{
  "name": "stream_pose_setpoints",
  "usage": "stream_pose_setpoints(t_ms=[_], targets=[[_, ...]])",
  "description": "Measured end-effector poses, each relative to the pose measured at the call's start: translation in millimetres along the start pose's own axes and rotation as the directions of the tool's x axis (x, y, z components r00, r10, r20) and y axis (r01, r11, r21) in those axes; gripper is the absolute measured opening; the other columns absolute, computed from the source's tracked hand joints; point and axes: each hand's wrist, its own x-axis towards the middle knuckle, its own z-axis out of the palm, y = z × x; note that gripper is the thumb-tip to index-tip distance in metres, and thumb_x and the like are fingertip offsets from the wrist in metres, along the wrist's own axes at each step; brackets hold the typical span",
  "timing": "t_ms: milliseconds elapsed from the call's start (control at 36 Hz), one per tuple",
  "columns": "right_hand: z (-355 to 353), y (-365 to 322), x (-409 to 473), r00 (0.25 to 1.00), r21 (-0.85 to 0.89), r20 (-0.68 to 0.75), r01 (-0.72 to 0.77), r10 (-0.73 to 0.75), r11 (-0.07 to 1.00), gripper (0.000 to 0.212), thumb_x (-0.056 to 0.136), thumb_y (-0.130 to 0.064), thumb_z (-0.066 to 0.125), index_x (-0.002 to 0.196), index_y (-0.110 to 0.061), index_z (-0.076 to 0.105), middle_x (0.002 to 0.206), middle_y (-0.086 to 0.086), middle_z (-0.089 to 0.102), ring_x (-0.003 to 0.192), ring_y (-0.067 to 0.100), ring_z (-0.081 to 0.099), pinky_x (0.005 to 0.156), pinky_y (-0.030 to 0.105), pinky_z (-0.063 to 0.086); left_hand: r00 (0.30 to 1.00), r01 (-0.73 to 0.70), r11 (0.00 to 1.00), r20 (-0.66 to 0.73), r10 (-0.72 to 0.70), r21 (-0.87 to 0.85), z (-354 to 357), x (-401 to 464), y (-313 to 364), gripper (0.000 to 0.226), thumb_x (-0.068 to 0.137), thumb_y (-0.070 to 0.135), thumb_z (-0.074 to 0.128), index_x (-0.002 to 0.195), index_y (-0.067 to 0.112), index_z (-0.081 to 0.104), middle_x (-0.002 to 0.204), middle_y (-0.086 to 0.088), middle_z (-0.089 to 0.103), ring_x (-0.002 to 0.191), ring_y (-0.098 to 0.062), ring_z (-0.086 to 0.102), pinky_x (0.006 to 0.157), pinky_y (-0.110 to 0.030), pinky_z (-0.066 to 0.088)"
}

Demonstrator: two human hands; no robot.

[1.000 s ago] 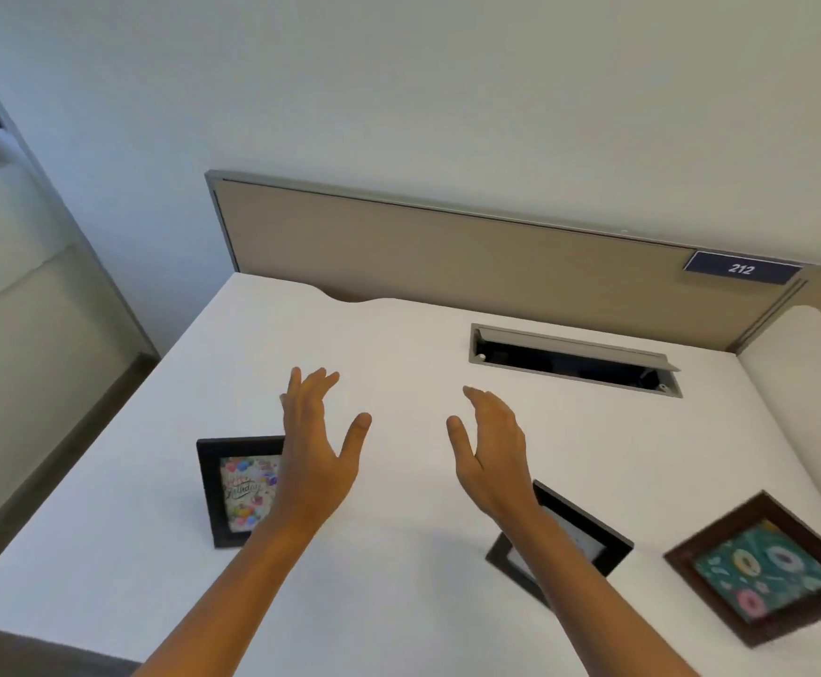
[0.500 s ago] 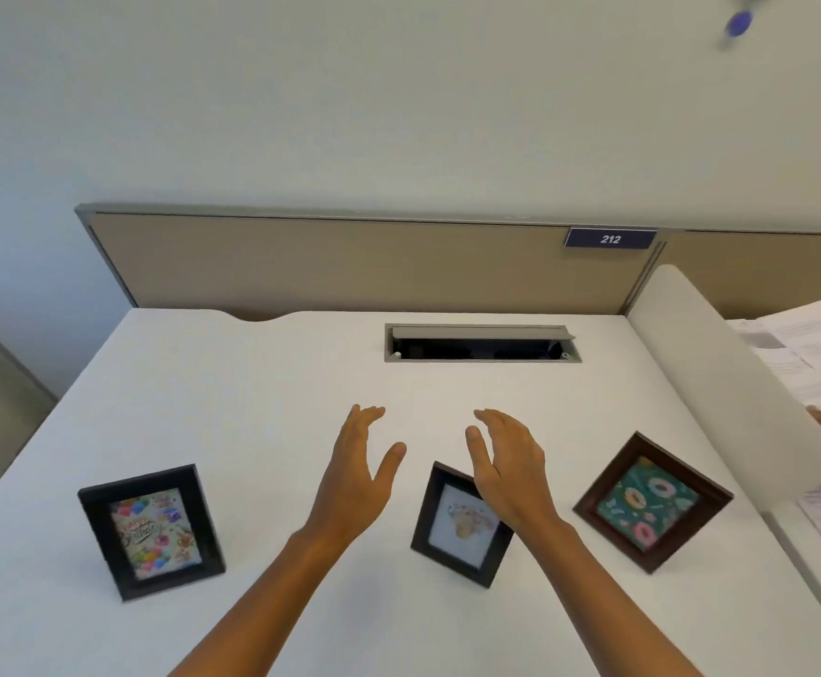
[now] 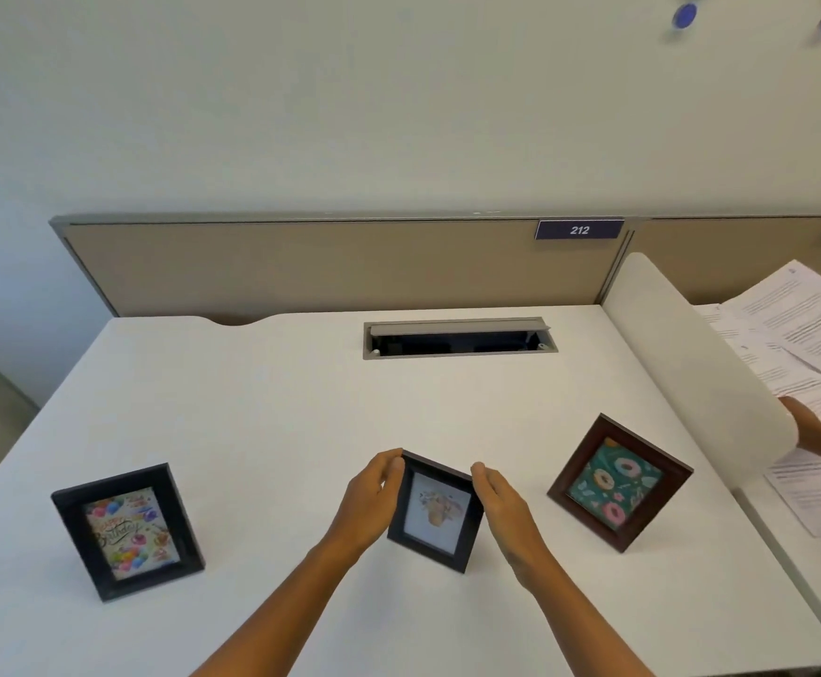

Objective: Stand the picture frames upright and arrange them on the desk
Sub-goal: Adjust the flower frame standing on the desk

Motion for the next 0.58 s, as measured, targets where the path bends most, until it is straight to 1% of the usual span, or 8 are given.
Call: stream_pose_setpoints(t_ms=[28,83,222,278,361,444,528,583], targets=[[0.4,3.0,-1.2,0.999,0.022,0.021,-0.03,0.03,0.999,0.051,0.103,-0.076,0.042,0.113,-0.034,0.07,0.118,-0.013,0.075,0.115,0.007,0.066,0.085,0.022,0.048,1.0,0.005,1.0,-0.008,-0.005,-0.01,1.6,-0.9,0.2,0.019,0.11,0.048,0.037,0.113,0.058,0.052,0.114,0.033,0.062,0.102,0.014,0.061,0.069,0.001,0.048],[1.0,7.6,-2.5,0.996,0.054,0.053,-0.075,0.072,0.996,0.061,0.101,-0.079,0.038,0.118,-0.031,0.071,0.121,-0.011,0.075,0.117,0.007,0.066,0.088,0.027,0.047,1.0,0.006,1.0,-0.019,-0.007,-0.017,3.5,-3.1,-1.1,0.019,0.109,0.049,0.036,0.108,0.057,0.054,0.111,0.027,0.066,0.098,0.018,0.062,0.068,0.0,0.049],[3.4,11.6,-4.3,0.99,0.104,0.049,-0.14,0.136,0.985,0.073,0.099,-0.082,0.031,0.138,-0.032,0.068,0.136,-0.006,0.071,0.127,0.021,0.064,0.102,0.036,0.04,1.0,0.01,0.999,-0.029,-0.011,-0.036,7.7,-6.1,-2.4,0.022,0.11,0.048,0.036,0.107,0.049,0.058,0.11,0.019,0.07,0.096,0.019,0.062,0.067,-0.003,0.05],[4.7,12.7,-5.3,0.986,0.121,0.063,-0.159,0.153,0.98,0.076,0.099,-0.083,0.03,0.143,-0.031,0.065,0.139,-0.005,0.07,0.13,0.022,0.063,0.104,0.038,0.039,0.999,0.02,0.999,-0.032,-0.022,-0.05,8.3,-7.8,-1.0,0.023,0.111,0.046,0.036,0.108,0.047,0.059,0.11,0.018,0.07,0.097,0.015,0.064,0.067,-0.002,0.05],[7.5,12.4,-8.7,0.986,0.162,0.086,-0.158,0.146,0.974,0.081,0.088,-0.089,0.031,0.133,-0.035,0.07,0.131,-0.01,0.073,0.122,0.014,0.065,0.104,0.038,0.039,0.999,0.033,0.998,-0.036,-0.035,-0.055,8.2,-9.1,1.2,0.023,0.111,0.044,0.036,0.114,0.042,0.059,0.112,0.018,0.069,0.101,0.003,0.066,0.066,-0.003,0.05],[9.9,12.5,-9.4,0.983,0.223,0.109,-0.17,0.149,0.96,0.078,0.084,-0.09,0.035,0.127,-0.038,0.074,0.128,-0.012,0.075,0.123,0.009,0.063,0.111,0.04,0.037,0.999,0.033,0.998,-0.034,-0.035,-0.056,8.2,-9.2,3.0,0.022,0.111,0.043,0.039,0.125,0.039,0.056,0.116,0.02,0.066,0.105,0.002,0.063,0.064,-0.004,0.05],[11.5,15.4,-7.1,0.978,0.269,0.12,-0.195,0.168,0.943,0.076,0.082,-0.092,0.042,0.121,-0.038,0.079,0.12,-0.013,0.081,0.124,0.011,0.066,0.117,0.043,0.039,0.998,0.032,0.998,-0.045,-0.034,-0.053,9.1,-7.4,2.3,0.032,0.11,0.041,0.044,0.139,0.031,0.055,0.126,0.012,0.064,0.115,-0.008,0.061,0.072,-0.008,0.049],[12.5,15.9,-6.3,0.976,0.277,0.12,-0.207,0.18,0.938,0.077,0.084,-0.091,0.043,0.122,-0.035,0.081,0.12,-0.011,0.083,0.125,0.016,0.068,0.12,0.047,0.041,0.998,0.032,0.998,-0.055,-0.035,-0.057,9.9,-6.1,0.7,0.034,0.11,0.039,0.044,0.14,0.028,0.056,0.128,0.008,0.064,0.117,-0.012,0.06,0.074,-0.01,0.049]])
